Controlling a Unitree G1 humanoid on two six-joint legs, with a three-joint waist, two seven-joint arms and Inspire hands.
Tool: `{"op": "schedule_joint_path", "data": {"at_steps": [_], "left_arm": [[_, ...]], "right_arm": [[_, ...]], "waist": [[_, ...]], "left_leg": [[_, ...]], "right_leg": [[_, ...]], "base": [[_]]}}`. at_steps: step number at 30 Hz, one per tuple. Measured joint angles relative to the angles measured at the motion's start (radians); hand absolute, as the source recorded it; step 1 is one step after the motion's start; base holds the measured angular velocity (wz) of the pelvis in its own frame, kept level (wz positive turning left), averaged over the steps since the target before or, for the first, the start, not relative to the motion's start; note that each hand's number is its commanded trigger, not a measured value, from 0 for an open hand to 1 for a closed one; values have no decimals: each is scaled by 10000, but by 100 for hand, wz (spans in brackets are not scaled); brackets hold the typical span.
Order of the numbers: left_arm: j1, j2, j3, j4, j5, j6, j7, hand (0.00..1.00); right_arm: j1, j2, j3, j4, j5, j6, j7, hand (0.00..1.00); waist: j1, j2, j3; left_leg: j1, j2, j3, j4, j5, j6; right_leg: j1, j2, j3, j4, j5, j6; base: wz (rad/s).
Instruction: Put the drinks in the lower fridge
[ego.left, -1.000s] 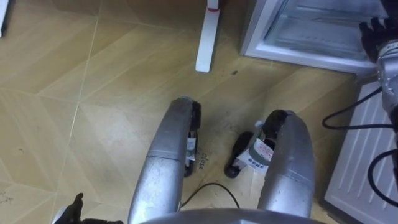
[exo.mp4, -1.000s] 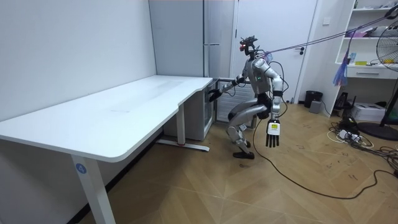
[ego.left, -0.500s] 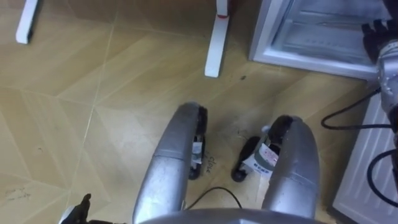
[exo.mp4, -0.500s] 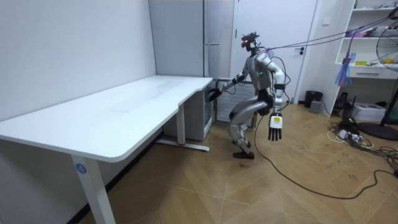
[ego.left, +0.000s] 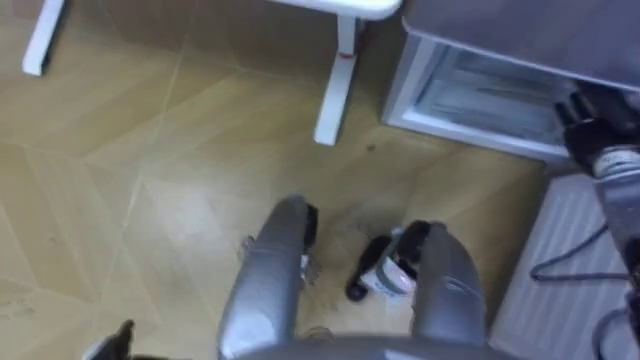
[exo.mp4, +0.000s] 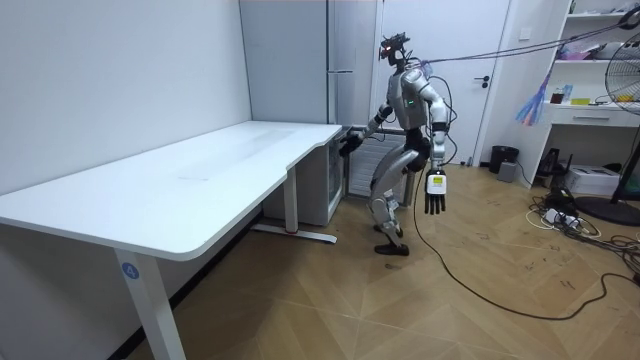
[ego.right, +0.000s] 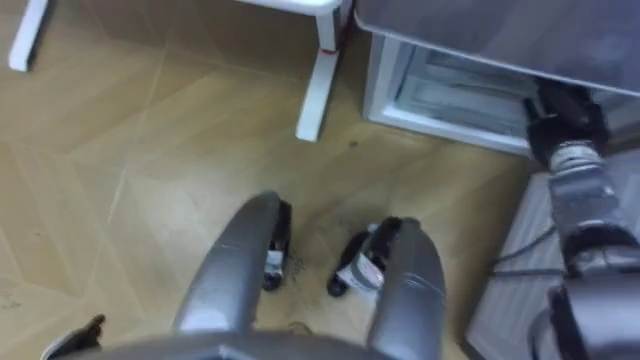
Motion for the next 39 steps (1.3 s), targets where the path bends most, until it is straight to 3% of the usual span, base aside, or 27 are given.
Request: {"op": "schedule_joint_path", "data": {"at_steps": [3, 6, 10, 11, 14, 15, 20, 26, 31, 36, 39], "left_arm": [[-930, -391, 259, 973, 11, -4, 133, 0], [-1104, -788, 620, 1001, 4, -191, 358, 0], [-1407, -1310, 643, 1279, 70, -340, 614, 0], [-1442, -1433, 664, 1272, 190, -398, 635, 0], [-1479, -1749, 926, 1229, 307, -510, 767, 0], [-1469, -1801, 921, 1256, 298, -598, 775, 0], [-1489, -1956, 998, 1423, 300, -1093, 765, 0], [-1465, -2220, 1069, 1669, 458, -1088, 675, 0], [-1464, -2437, 1459, 1648, 1066, -1058, 586, 0], [-1471, -2619, 1864, 1673, 1911, -800, 558, 0], [-1481, -2618, 2018, 1722, 2282, -770, 598, 0]], "right_arm": [[877, 621, -29, 599, -612, 152, 631, 0], [1569, 1247, -37, 886, -1212, 211, 984, 0], [2296, 1722, -6, 1775, -2408, 265, 1299, 0], [2503, 1835, -5, 1901, -2853, 309, 1329, 0], [2934, 2055, 24, 1942, -4066, 314, 1315, 0], [3087, 2132, 189, 1971, -4494, 285, 1297, 0], [3488, 2196, 461, 1877, -5995, 173, 1200, 0], [3800, 2473, 358, 1835, -6818, 174, 1071, 0], [4002, 2611, 244, 1887, -7855, 206, 1053, 0], [4015, 2846, -289, 1932, -9078, 306, 706, 0], [3937, 2955, -421, 1939, -9570, 307, 514, 0]], "waist": [[-72, 60, -85], [-300, 157, -182], [-576, 165, -215], [-583, 132, -279], [-724, -3, -240], [-853, -48, -207], [-921, -175, -271], [-1102, -141, -285], [-1115, -65, -326], [-1197, -122, -392], [-1333, -190, -370]], "left_leg": [[969, -12, 155, -1111, 267, 147], [1802, -70, 140, -1982, 457, 230], [2989, -230, 174, -3006, 651, 354], [3278, -275, 185, -3321, 744, 380], [4165, -265, 327, -4036, 859, 420], [4538, -264, 329, -4347, 908, 416], [6041, -219, 493, -5980, 1417, 421], [7446, -224, 625, -7546, 1883, 449], [8278, -221, 555, -8196, 2019, 462], [9003, -241, 444, -8726, 2072, 483], [9276, -247, 160, -8889, 2078, 485]], "right_leg": [[910, 142, 3, -1113, 358, 246], [1766, 231, -112, -2043, 630, 407], [2861, 262, -101, -2946, 803, 681], [3131, 264, -106, -3213, 851, 753], [3902, 362, -42, -3842, 985, 879], [4290, 424, -44, -4163, 1025, 927], [5654, 761, -3, -5803, 1604, 1071], [6994, 1132, 13, -7327, 2169, 1252], [7849, 1363, 371, -8203, 2450, 1361], [8590, 1516, 640, -8888, 2587, 1435], [8863, 1593, 937, -9057, 2612, 1434]], "base": [[-4], [-1], [6], [4], [-5], [0], [-8], [-3], [-4], [-3], [5]]}}
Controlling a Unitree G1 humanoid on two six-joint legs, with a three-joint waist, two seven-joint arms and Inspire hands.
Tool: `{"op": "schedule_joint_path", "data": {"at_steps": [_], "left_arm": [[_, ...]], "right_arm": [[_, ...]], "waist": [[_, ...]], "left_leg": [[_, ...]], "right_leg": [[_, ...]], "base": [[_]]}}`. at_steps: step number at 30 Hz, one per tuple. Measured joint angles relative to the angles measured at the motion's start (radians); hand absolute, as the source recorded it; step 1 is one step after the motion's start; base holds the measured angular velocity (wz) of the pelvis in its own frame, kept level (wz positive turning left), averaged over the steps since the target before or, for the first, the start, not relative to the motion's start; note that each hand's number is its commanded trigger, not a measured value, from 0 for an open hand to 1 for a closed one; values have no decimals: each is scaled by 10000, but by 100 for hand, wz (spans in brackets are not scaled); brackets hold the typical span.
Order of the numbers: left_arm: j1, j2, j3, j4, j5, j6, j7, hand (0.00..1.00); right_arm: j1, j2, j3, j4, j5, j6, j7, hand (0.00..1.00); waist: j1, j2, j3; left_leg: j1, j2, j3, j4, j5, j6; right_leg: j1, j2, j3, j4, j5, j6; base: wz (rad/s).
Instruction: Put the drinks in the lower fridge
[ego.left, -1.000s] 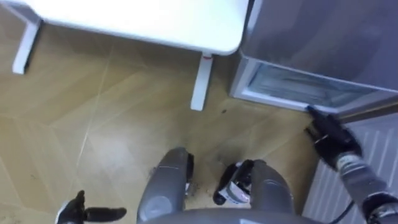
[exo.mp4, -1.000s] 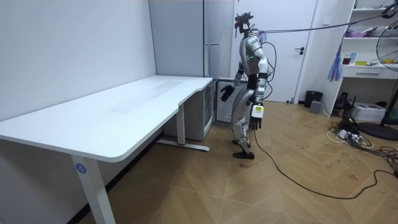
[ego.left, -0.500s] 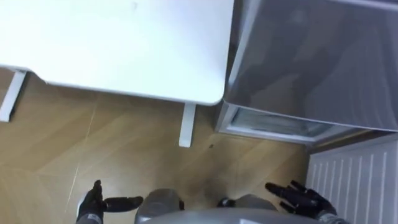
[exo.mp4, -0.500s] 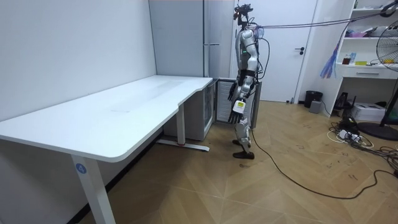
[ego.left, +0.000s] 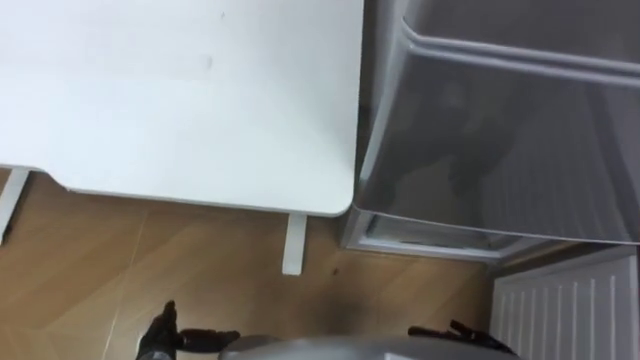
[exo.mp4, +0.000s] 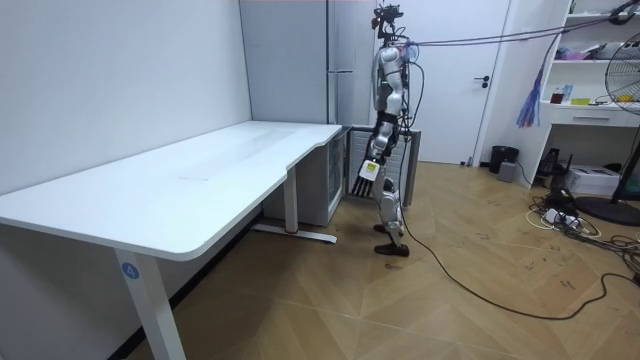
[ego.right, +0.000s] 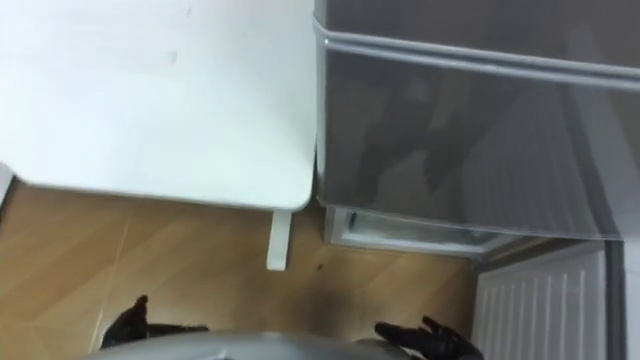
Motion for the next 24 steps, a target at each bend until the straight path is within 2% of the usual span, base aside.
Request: {"op": "schedule_joint_path", "data": {"at_steps": [4, 7, 12, 13, 14, 15, 16, 17, 18, 19, 20, 21, 23, 24], "left_arm": [[-17, 0, 40, 91, 64, 141, 138, 0], [-124, -3, 91, 71, 132, 211, 154, 0], [-340, -52, 177, 79, 1217, 310, 58, 0], [-371, -75, 174, 79, 1322, 312, 51, 0], [-450, -134, 161, 76, 1365, 305, 38, 0], [-401, -104, 193, 116, 1417, 256, 28, 0], [-407, -29, 292, 167, 1512, 241, 25, 0], [-460, -81, 515, 452, 1690, 272, -37, 0], [-508, -88, 614, 463, 1712, 275, -70, 0], [-598, -70, 586, 483, 1766, 258, -150, 0], [-778, -73, 540, 485, 1766, 250, -183, 0], [-922, -70, 537, 476, 1774, 246, -181, 0], [-872, -172, 543, 477, 1915, 279, -189, 0], [-766, -200, 627, 519, 1952, 278, -198, 0]], "right_arm": [[-132, 8, 57, -64, -669, -1, -108, 0], [-206, 13, 124, -120, -868, 5, -209, 0], [-281, 30, -17, -52, -1118, -15, -192, 0], [-280, 28, -21, -52, -1113, -26, -199, 0], [-290, 29, -79, -72, -1096, -70, -222, 0], [-335, 107, -79, -181, -1121, -153, -255, 0], [-430, 187, -54, -251, -1134, -173, -281, 0], [-456, 253, -30, -299, -1205, -253, -309, 0], [-438, 258, -30, -305, -1219, -258, -321, 0], [-384, 285, -184, -263, -1072, -223, -314, 0], [-407, 358, -311, -266, -1078, -232, -315, 0], [-441, 455, -420, -104, -1170, -209, -292, 0], [-453, 428, -564, 164, -1422, -67, -115, 0], [-440, 424, -636, 169, -1589, 11, -61, 0]], "waist": [[-9, -44, 18], [-32, -47, 16], [-90, 2, 52], [-89, 32, 74], [-72, 135, 112], [-52, 247, 51], [-58, 103, 112], [-322, 35, 118], [-440, 33, 124], [-629, 40, 91], [-682, -94, 161], [-643, -276, 95], [-466, -304, -20], [-270, -303, -14]], "left_leg": [[297, 16, -110, -79, 5, 0], [306, 48, -40, -80, 5, 0], [520, 85, -75, -89, 13, 8], [593, 111, -213, -104, 23, 16], [777, 349, -768, -202, 66, 44], [808, 596, -1322, -260, 62, 30], [701, 576, -1247, -210, 42, -3], [519, 698, -870, -90, -34, -258], [473, 720, -565, -54, -76, -349], [297, 706, -72, -144, -79, -352], [-178, 517, 234, -322, -42, -299], [-678, 277, 552, -316, 456, -37], [-457, 185, 912, -305, 764, -18], [-247, 146, 950, -311, 762, -16]], "right_leg": [[90, 80, 724, 5, 1, -2], [118, 132, 951, 8, 41, -69], [212, 188, 1242, 78, 70, -118], [134, 214, 1227, 213, 69, -118], [-203, 378, 1159, 782, -12, -215], [-521, 874, 1534, 134, 32, -573], [-565, 924, 1657, -643, 732, -756], [-541, 981, 1378, -647, 1118, -789], [-540, 970, 1329, -609, 1123, -797], [-522, 937, 1716, -606, 1123, -797], [-519, 804, 2546, -611, 1108, -770], [-516, 546, 3046, -598, 1045, -641], [-448, 489, 2872, -485, 993, -468], [-273, 497, 2752, -482, 978, -444]], "base": [[-3], [-14], [-8], [-21], [-50], [-69], [-51], [-11], [32], [50], [65], [55], [22], [-11]]}}
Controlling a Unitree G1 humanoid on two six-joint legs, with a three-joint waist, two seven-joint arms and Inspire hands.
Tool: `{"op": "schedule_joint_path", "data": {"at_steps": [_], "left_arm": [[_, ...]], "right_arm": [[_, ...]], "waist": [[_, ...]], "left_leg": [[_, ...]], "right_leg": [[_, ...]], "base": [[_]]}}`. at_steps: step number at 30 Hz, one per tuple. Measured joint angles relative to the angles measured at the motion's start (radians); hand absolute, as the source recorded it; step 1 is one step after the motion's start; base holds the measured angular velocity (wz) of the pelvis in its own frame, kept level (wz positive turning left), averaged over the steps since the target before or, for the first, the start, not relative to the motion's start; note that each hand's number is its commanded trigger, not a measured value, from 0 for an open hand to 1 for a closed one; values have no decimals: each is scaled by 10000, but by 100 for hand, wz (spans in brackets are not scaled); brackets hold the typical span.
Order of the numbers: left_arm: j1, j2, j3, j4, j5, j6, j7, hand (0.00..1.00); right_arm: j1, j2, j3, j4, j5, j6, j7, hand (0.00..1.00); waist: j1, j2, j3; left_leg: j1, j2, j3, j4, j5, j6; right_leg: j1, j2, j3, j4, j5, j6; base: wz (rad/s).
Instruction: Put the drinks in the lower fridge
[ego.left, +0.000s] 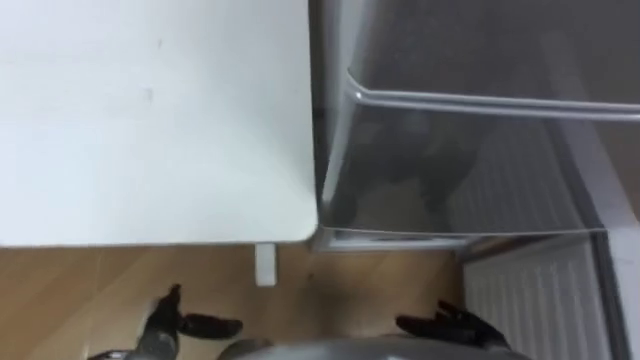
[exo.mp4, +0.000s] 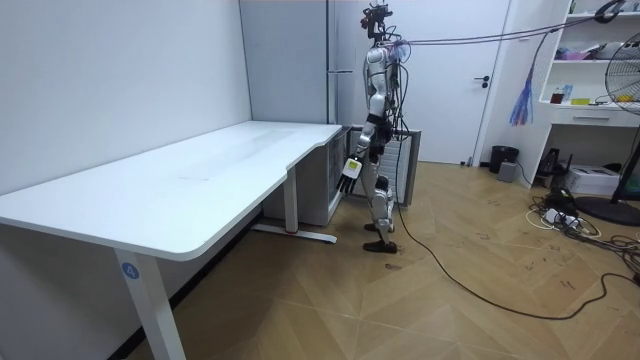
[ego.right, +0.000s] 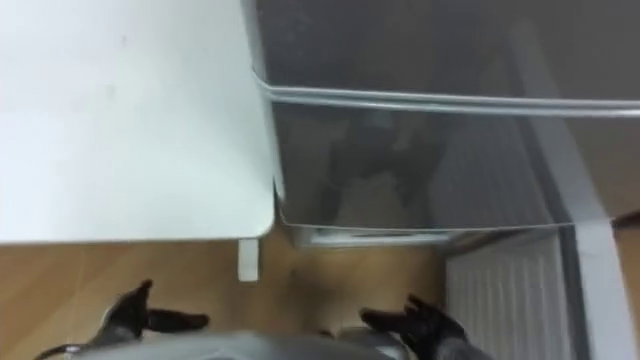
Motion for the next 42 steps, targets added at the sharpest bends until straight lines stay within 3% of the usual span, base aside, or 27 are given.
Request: {"op": "schedule_joint_path", "data": {"at_steps": [3, 7, 14, 22, 28, 31, 33, 39, 42], "left_arm": [[88, -84, 378, 220, -11, 49, -116, 0], [83, -116, 389, 260, -8, 71, -161, 0], [10, -204, 430, 311, 17, 78, -189, 0], [90, -190, 442, 296, 28, 80, -188, 0], [91, -155, 900, 334, 27, 191, -407, 0], [132, -145, 1024, 389, 65, 205, -428, 0], [176, -146, 1021, 435, 65, 229, -394, 0], [328, -151, 1015, 547, 529, 257, -366, 0], [325, -140, 1113, 520, 1031, 220, -401, 0]], "right_arm": [[2, -14, -172, -49, -364, 191, 75, 0], [-46, -17, -275, -69, -361, 312, 81, 0], [-45, -11, -535, -66, -318, 303, 44, 0], [38, -16, -525, -39, -299, 311, -9, 0], [38, -15, -530, -17, -333, 308, 64, 0], [42, -34, -493, 5, -368, 311, 7, 0], [38, -136, -275, 0, -334, 310, -120, 0], [-51, -173, -877, -268, -533, 302, -476, 0], [3, -432, -1524, -1760, -904, 322, -898, 0]], "waist": [[79, 107, 13], [-55, 205, 17], [-44, 288, 23], [-26, 302, -90], [80, 194, -37], [376, 217, -28], [605, 328, -12], [372, 398, 14], [165, 448, 15]], "left_leg": [[285, -126, -16, -12, -33, 45], [273, -167, 13, -13, -71, 106], [269, -182, -1, 79, -148, 118], [303, -179, -12, 96, -105, 104], [438, -114, -2, 191, -204, 76], [465, -50, -48, 375, -323, 36], [627, 34, -466, 411, -540, 11], [726, -19, -835, 329, -628, 77], [571, -119, -821, 447, -632, 119]], "right_leg": [[281, -48, -441, -10, 3, 3], [312, -88, -444, -4, -63, 107], [274, -95, -517, 39, -219, 97], [251, -77, -504, 59, -195, 58], [205, -5, -221, 191, -225, 4], [81, 108, 193, 302, -231, -19], [-11, 305, 719, 394, -244, -47], [-211, 389, 1055, 604, -223, -8], [-538, 354, 1300, 905, -239, 53]], "base": [[-14], [-5], [-5], [-1], [-20], [-46], [-62], [-27], [-25]]}}
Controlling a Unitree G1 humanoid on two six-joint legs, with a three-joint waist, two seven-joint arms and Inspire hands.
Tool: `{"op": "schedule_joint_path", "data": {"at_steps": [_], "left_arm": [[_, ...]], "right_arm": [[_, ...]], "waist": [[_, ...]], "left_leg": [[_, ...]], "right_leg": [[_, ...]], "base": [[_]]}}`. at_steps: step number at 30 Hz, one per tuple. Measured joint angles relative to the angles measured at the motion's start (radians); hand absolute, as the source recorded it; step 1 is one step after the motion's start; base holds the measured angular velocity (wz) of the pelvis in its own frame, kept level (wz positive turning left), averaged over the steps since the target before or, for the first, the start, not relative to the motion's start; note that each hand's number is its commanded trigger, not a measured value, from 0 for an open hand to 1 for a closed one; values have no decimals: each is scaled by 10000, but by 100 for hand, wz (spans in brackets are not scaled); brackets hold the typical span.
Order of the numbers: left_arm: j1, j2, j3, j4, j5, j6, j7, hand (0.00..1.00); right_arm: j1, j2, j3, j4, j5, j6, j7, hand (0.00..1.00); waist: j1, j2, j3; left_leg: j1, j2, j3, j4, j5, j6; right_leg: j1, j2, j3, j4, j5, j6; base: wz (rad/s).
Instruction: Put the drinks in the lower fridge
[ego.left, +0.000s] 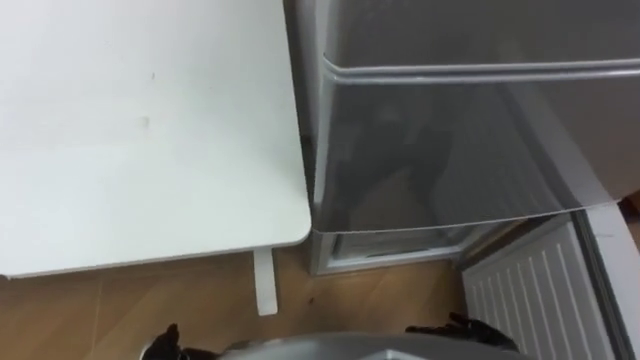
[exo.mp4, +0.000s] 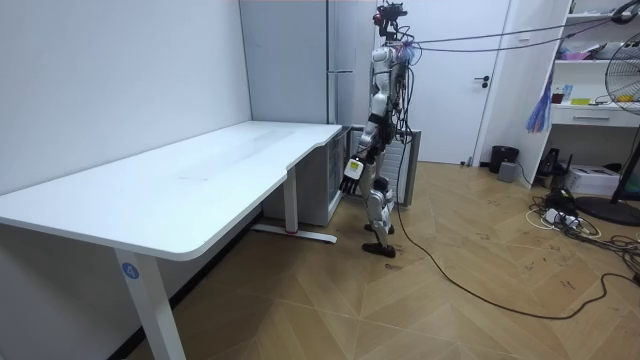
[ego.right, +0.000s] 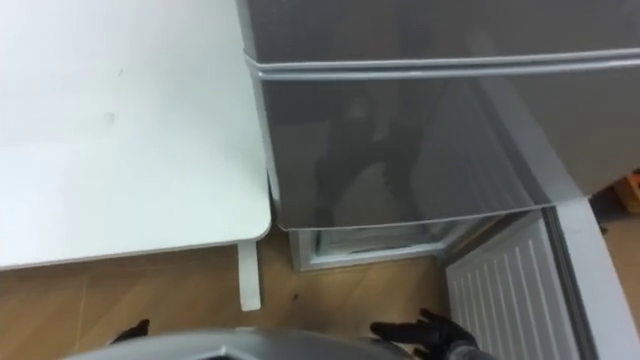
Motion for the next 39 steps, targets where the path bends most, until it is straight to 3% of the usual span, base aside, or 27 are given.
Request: {"op": "schedule_joint_path", "data": {"at_steps": [2, 3, 4, 5, 6, 8, 9, 13, 15, 16, 17, 18, 19, 20, 21, 22, 23, 24, 25, 27, 29, 34, 39], "left_arm": [[-103, 84, -2, -7, 366, -155, -10, 0], [-140, 187, 0, -7, 481, -284, -14, 0], [-158, 244, -1, -6, 494, -324, -18, 0], [-219, 411, -1, -6, 546, -375, -59, 0], [-232, 575, 17, 1, 570, -390, -125, 0], [-196, 748, 198, -44, 661, -404, -132, 0], [-176, 867, 202, -159, 659, -412, -107, 0], [117, 1063, 434, -133, 662, -415, 35, 0], [305, 1040, 573, -134, 663, -393, 34, 0], [343, 1018, 626, -138, 634, -393, 47, 0], [357, 1007, 696, -159, 638, -373, 68, 0], [447, 1018, 762, -197, 646, -349, 108, 0], [486, 1013, 764, -203, 642, -302, 131, 0], [520, 976, 716, -291, 630, -202, 137, 0], [507, 897, 664, -619, 634, -41, 177, 0], [552, 849, 667, -802, 635, 38, 216, 0], [550, 790, 691, -1100, 618, 171, 254, 0], [536, 724, 758, -1317, 618, 206, 302, 0], [543, 655, 799, -1417, 620, 236, 323, 0], [620, 605, 805, -1540, 609, 320, 320, 0], [676, 595, 799, -1544, 602, 378, 314, 0], [575, 639, 780, -1881, 606, 455, 349, 0], [887, 616, 763, -1836, 532, 557, 514, 0]], "right_arm": [[-93, -360, -679, -1298, -437, -301, -350, 0], [-57, -563, -830, -2165, -652, -385, -632, 0], [-66, -651, -967, -2476, -723, -490, -725, 0], [-67, -776, -1222, -3247, -1029, -596, -945, 0], [-51, -880, -1494, -4079, -1409, -608, -1187, 0], [-11, -1088, -1827, -5298, -1796, -686, -1469, 0], [15, -1252, -1932, -6095, -1827, -687, -1679, 0], [-168, -1761, -2101, -7607, -1846, -892, -2184, 0], [-504, -1946, -2364, -8125, -1900, -785, -2539, 0], [-589, -1981, -2397, -8251, -1883, -772, -2616, 0], [-819, -2034, -2429, -8309, -1874, -767, -2728, 0], [-974, -2043, -2455, -8311, -1910, -765, -2907, 0], [-996, -2066, -2476, -8313, -1919, -767, -3021, 0], [-996, -2206, -2579, -8316, -1819, -765, -3321, 0], [-1067, -2381, -2575, -8287, -1825, -766, -3643, 0], [-1108, -2423, -2576, -8277, -1868, -766, -3753, 0], [-1173, -2433, -2573, -8278, -1864, -762, -3904, 0], [-1230, -2416, -2547, -8274, -1847, -716, -3903, 0], [-1236, -2415, -2543, -8274, -1814, -655, -3900, 0], [-1244, -2401, -2397, -8282, -1565, -346, -3879, 0], [-1226, -2403, -2324, -8266, -1261, -79, -3775, 0], [-1230, -2420, -2327, -7538, -490, 87, -3414, 0], [-1109, -2414, -2329, -5804, 237, 176, -3203, 0]], "waist": [[-311, -38, 49], [-345, 45, 3], [-394, -83, 46], [-532, -35, 14], [-547, -156, 35], [-650, -209, 0], [-719, -196, -42], [-750, -480, -83], [-707, -527, -83], [-673, -499, -83], [-592, -424, -75], [-460, -393, -70], [-490, -398, -72], [-525, -430, -97], [-476, -492, -89], [-476, -532, -112], [-453, -700, -164], [-379, -823, -82], [-282, -772, -84], [-35, -738, -91], [-243, -738, -85], [-488, -919, -32], [-492, -1077, -124]], "left_leg": [[-153, -85, 30, 45, 24, 63], [-165, -131, 27, 44, 40, 92], [-180, -149, 29, 43, 50, 109], [-200, -187, 52, 43, 62, 130], [-209, -213, 228, 11, 79, 159], [-231, -244, 368, 4, 84, 170], [-232, -266, 516, 5, 89, 178], [-315, -281, 1254, 229, 68, 212], [-310, -229, 1881, 202, -19, 356], [-316, -193, 2104, 158, -51, 406], [-376, -54, 2558, 36, -76, 440], [-363, 72, 3090, -42, -109, 484], [-314, 88, 3283, -39, -124, 496], [-253, 43, 3730, -61, -135, 494], [-265, -99, 4056, -37, -144, 510], [-300, -175, 4213, -3, -158, 531], [-337, -337, 4347, 198, -173, 553], [-481, -411, 4260, 313, -161, 547], [-514, -413, 4091, 311, -139, 526], [-578, -537, 2691, 389, -125, 521], [-595, -509, 2075, 481, -94, 474], [-515, -313, 2210, 253, -54, 462], [-543, -161, 2223, 260, -34, 427]], "right_leg": [[-260, -51, 111, 142, 30, 90], [-332, -57, 227, 176, 35, 130], [-373, -69, 260, 184, 44, 147], [-452, -82, 320, 287, 34, 181], [-609, -67, 502, 449, 6, 223], [-751, -81, 569, 573, 15, 247], [-866, -58, 708, 692, 7, 277], [-1249, -23, 850, 969, 127, 345], [-1505, 21, 846, 1004, 325, 425], [-1592, 17, 686, 970, 437, 434], [-1660, -89, 36, 934, 689, 397], [-1788, -293, -1257, 1477, 493, 85], [-1799, -511, -1878, 2162, 134, -73], [-1680, -948, -2862, 3356, -570, -92], [-1455, -1440, -3314, 4138, -1115, 48], [-1300, -1667, -3375, 4340, -1302, 155], [-1115, -2069, -3310, 4162, -1555, 408], [-1031, -2040, -3072, 3607, -1652, 548], [-990, -1970, -2991, 3336, -1644, 539], [-446, -1747, -2763, 2063, -1619, 526], [-178, -1613, -2749, 1590, -1389, 566], [-179, -1368, -2751, 1117, -1044, 521], [-58, -1176, -2789, 656, -722, 455]], "base": [[-23], [-25], [-22], [-25], [-30], [-36], [-36], [-61], [-74], [-100], [-101], [-88], [-44], [-18], [-18], [-33], [-43], [-52], [-77], [-85], [-31], [-15], [-10]]}}
